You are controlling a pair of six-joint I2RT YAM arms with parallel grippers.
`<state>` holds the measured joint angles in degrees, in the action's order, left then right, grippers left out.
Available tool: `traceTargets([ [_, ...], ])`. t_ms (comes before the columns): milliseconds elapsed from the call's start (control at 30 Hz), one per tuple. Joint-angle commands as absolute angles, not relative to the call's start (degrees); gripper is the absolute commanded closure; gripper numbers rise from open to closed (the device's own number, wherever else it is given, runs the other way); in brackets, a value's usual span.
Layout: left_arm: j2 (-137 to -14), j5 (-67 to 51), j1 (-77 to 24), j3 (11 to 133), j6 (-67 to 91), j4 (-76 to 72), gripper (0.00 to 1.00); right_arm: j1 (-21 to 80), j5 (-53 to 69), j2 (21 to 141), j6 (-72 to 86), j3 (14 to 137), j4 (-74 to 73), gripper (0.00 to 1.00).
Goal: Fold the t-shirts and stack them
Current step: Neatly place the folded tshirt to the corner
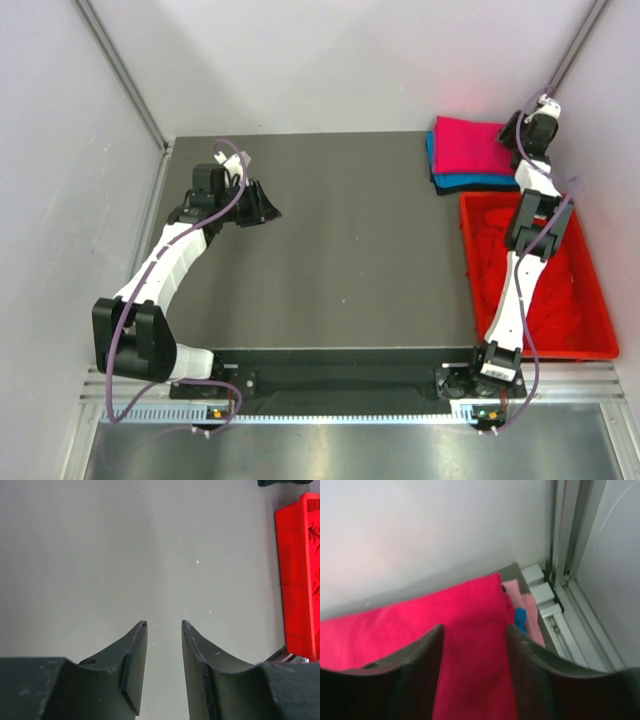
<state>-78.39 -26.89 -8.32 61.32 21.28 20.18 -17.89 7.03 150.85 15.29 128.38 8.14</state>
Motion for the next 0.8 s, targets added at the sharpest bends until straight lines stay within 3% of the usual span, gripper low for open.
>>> traceTargets([
  [0, -76.99, -26.37, -8.09, 61.79, 20.66, 17.93, 0.61, -18.72, 11.60, 139.06, 16.53, 125.09, 10.29, 0.44],
  [67, -76.55, -26.19, -8.09, 61.79, 20.65, 18.02, 0.61, -18.54, 12.30, 133.00, 16.35, 123.49, 8.27, 0.33],
  [133, -75.68, -27.15, -8.09, 61.61, 21.00, 16.53, 0.61, -18.28, 15.80, 127.48, 16.00, 122.00, 4.68, 0.00],
  [467, -72.51, -36.29, -8.09, 69.08, 26.45, 14.76, 0.60, -12.23, 16.00, 95.30, 16.61, 97.93, -13.93, 0.00],
  [600, -70.05, -40.07, -8.09, 69.70, 29.70, 11.70, 0.58, -1.78, 13.64, 84.48, 13.88, 91.33, -28.54, 0.00],
  [700, -68.30, -42.36, -8.17, 69.79, 31.72, 10.38, 0.55, 6.56, 12.74, 72.91, 18.97, 81.88, -29.54, 0.00],
  [733, -67.77, -43.23, -8.09, 69.61, 32.08, 9.94, 0.53, 7.90, 17.44, 70.43, 20.64, 78.78, -27.62, 0.00],
  [767, -67.24, -45.07, -8.09, 69.52, 32.43, 9.50, 0.29, 8.87, 19.58, 68.14, 23.44, 75.79, -26.03, 0.00],
])
